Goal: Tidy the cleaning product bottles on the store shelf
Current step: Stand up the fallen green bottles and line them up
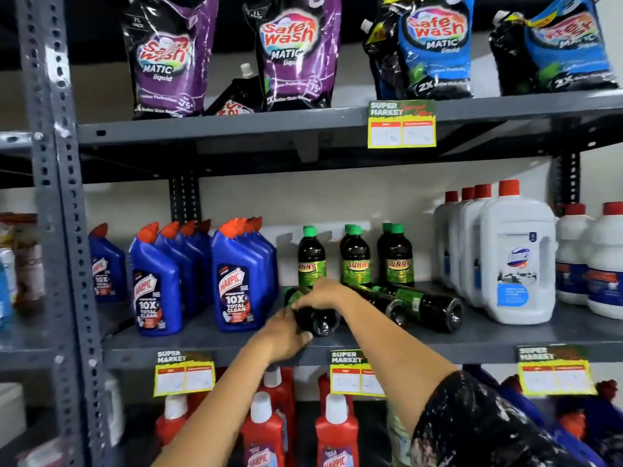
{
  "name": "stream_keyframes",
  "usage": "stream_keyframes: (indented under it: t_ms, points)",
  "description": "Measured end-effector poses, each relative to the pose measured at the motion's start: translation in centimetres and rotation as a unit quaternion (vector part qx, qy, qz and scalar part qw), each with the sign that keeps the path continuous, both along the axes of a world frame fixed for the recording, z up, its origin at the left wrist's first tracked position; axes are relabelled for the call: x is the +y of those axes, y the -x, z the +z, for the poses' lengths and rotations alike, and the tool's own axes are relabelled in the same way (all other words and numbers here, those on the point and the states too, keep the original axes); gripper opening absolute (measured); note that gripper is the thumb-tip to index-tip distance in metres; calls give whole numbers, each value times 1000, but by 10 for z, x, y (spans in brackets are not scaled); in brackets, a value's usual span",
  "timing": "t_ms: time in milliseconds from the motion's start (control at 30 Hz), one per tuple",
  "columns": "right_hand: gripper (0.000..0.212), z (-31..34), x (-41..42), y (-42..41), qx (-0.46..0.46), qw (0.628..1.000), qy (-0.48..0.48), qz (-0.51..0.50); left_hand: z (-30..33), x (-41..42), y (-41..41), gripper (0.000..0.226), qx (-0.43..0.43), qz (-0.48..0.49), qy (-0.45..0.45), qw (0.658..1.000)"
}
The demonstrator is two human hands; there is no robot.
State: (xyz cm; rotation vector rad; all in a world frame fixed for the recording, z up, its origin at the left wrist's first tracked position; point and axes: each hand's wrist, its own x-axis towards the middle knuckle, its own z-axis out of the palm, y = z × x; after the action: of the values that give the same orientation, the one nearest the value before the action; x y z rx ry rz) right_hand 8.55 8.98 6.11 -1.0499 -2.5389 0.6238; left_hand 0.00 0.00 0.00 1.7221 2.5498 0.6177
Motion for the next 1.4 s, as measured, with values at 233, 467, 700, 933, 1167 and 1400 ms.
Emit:
stream_keyframes:
  t_ms: [233,467,700,933,1167,1400]
  points:
    - [73,-15,-8,18,-1,991,-50,-122,-18,-12,-10,61,122,49,-6,991]
    - [88,-42,-6,11,279,950,-30,-137,-23,-11,-10,52,179,47,-54,981]
    - [87,-54,13,-1,422,894,148,-15,-30,-8,-5,52,172,44,-83,981]
    - [123,-54,3,6,341,934,90,-55,-32,-6,-3,53,171,44,-92,980]
    - [114,-57,9,-1,385,910,154,-29,-30,-9,-7,56,163,46,-70,983]
    - [113,-57,7,2,388,905,171,-37,-29,-10,-7,57,152,48,-58,986]
